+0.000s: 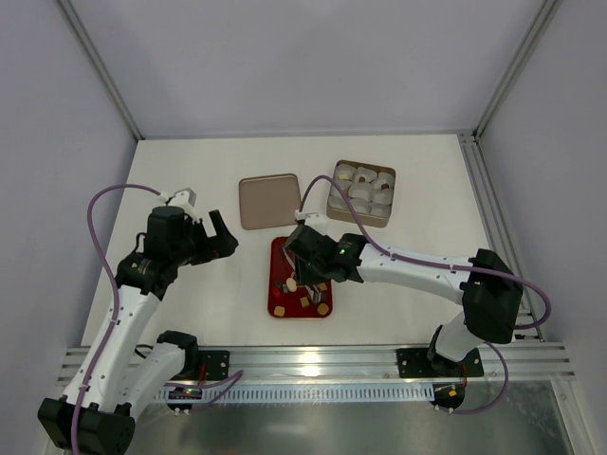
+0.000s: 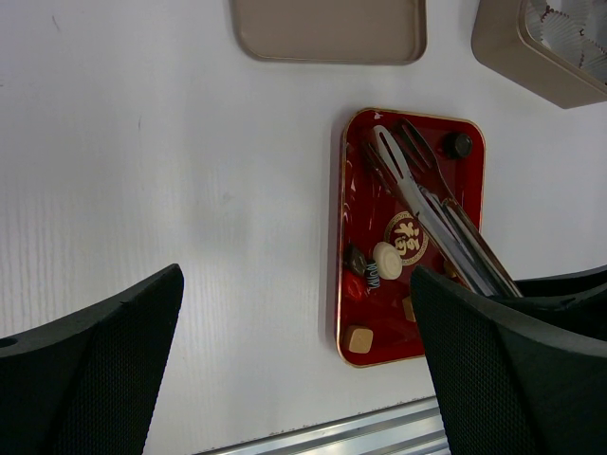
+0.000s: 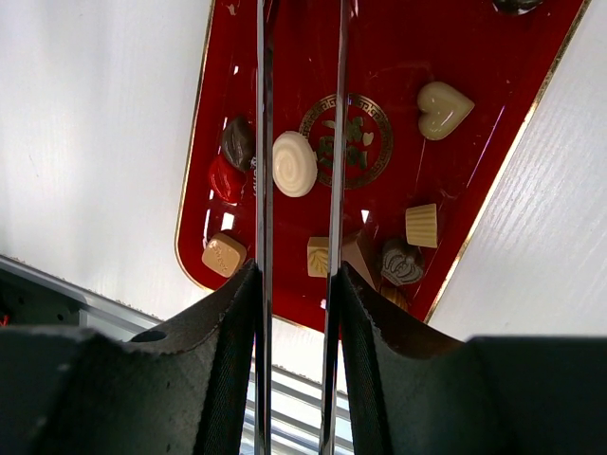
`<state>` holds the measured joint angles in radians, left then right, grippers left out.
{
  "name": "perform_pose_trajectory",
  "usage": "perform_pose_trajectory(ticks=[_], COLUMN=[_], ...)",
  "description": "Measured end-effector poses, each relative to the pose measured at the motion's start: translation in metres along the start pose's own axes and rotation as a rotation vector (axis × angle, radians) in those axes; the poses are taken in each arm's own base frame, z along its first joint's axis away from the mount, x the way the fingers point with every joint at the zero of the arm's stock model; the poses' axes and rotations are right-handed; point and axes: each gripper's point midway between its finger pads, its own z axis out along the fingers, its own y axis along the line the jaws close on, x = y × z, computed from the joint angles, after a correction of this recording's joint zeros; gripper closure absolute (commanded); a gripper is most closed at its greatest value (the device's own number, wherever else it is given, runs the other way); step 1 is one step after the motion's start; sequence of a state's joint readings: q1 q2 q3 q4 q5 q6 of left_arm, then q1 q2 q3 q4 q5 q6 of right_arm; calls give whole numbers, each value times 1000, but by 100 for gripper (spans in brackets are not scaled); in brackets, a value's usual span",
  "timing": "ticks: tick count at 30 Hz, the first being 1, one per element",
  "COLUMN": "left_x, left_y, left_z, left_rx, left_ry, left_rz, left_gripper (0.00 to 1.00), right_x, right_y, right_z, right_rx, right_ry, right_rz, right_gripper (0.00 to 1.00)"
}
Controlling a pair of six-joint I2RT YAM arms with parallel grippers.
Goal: Pack the chocolate
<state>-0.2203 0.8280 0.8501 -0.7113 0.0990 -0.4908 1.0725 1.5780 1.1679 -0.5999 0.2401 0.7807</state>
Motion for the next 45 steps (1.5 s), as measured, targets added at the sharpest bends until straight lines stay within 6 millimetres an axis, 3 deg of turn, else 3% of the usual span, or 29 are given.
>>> perform_pose_trajectory(ticks=[21,38,42,45], left_x=[0,0,0,0], left_y=[0,0,0,0], left_z=[0,0,0,0], left_rx=[-1,-1,-1,-1], left_ry=[0,0,0,1], left_rz=[0,0,0,0], left_gripper=[0,0,0,0], right_x=[5,-16,-26,-46], right_y=[0,7,0,-19], right_z=[-3,-41,-49,-57], right_rx=[1,-62,-63,-47], right_ry=[16,-33,-55,-89], right_rz=[-59,-84,-69,-33], right_gripper=[72,72,72,72])
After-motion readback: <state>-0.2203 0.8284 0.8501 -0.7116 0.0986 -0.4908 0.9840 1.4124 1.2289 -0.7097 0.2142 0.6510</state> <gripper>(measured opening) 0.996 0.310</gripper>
